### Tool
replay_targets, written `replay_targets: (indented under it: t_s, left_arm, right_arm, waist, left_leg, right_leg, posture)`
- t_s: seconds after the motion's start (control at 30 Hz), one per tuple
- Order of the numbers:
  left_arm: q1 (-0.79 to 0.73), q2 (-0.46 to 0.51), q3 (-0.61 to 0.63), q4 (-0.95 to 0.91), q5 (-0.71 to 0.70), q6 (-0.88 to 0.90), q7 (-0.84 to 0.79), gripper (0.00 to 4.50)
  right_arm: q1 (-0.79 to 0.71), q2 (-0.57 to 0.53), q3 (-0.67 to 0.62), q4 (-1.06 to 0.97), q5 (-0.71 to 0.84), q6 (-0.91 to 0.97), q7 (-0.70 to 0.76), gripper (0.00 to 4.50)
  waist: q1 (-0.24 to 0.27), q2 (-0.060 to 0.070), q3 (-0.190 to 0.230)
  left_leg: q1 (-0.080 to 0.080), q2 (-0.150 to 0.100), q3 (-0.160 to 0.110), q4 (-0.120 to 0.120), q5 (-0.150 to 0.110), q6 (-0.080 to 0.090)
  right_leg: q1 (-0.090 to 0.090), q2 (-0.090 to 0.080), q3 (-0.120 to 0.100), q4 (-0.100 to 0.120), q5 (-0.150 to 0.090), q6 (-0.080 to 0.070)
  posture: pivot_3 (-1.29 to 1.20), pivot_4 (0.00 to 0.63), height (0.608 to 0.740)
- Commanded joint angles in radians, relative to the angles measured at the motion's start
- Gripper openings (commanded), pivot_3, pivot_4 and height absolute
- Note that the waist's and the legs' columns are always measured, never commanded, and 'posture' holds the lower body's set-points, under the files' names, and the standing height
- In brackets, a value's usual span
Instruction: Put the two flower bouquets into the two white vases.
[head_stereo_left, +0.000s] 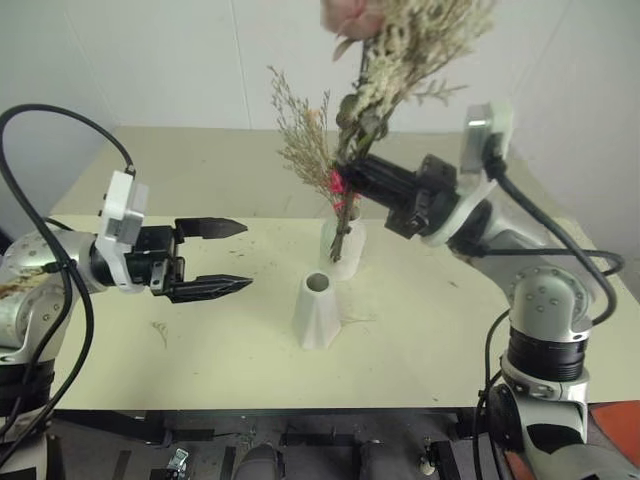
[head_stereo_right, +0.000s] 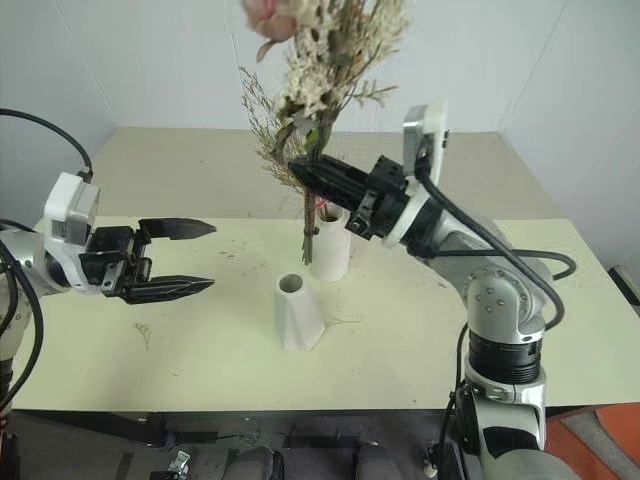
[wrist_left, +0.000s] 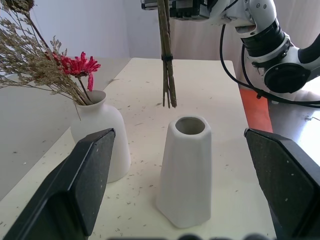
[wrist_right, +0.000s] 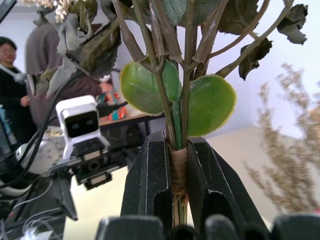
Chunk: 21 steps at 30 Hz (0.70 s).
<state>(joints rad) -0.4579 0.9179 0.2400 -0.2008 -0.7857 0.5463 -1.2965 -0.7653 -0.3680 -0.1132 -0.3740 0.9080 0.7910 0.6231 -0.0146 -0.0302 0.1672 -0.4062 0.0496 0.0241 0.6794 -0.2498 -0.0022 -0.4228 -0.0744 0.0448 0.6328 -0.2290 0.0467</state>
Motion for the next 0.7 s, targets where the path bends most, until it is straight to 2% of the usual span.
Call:
replay_targets:
  t_s: [0.03,0.3,0.7]
  left_arm:
    - [-0.002,0.021,0.039,-0.026,-0.017,0.001,0.003,4.5]
    - [-0.003,0.029,0.039,-0.029,-0.016,0.0,0.002,4.5]
    - [0.0,0.027,0.039,-0.037,-0.014,-0.006,0.011,4.5]
  right_arm:
    - [-0.002,0.005,-0.001,-0.026,0.023,-0.03,0.015,0.22]
    - [0.005,0.005,0.006,-0.021,0.064,-0.02,0.055,0.22]
    - [0.046,0.019,0.061,0.044,-0.012,-0.055,0.086,0.22]
  waist:
    - [0.0,0.0,0.0]
    - [-0.001,0.0,0.0]
    - [0.0,0.0,0.0]
  left_leg:
    - [0.0,0.0,0.0,0.0,0.0,0.0]
    - [0.0,0.0,0.0,0.0,0.0,0.0]
    - [0.0,0.0,0.0,0.0,0.0,0.0]
  right_leg:
    - [0.0,0.0,0.0,0.0,0.0,0.0]
    - [0.0,0.0,0.0,0.0,0.0,0.0]
    - [0.0,0.0,0.0,0.0,0.0,0.0]
  posture:
    - [0.0,0.15,0.74]
    - [0.0,0.15,0.74]
    - [0.0,0.15,0.74]
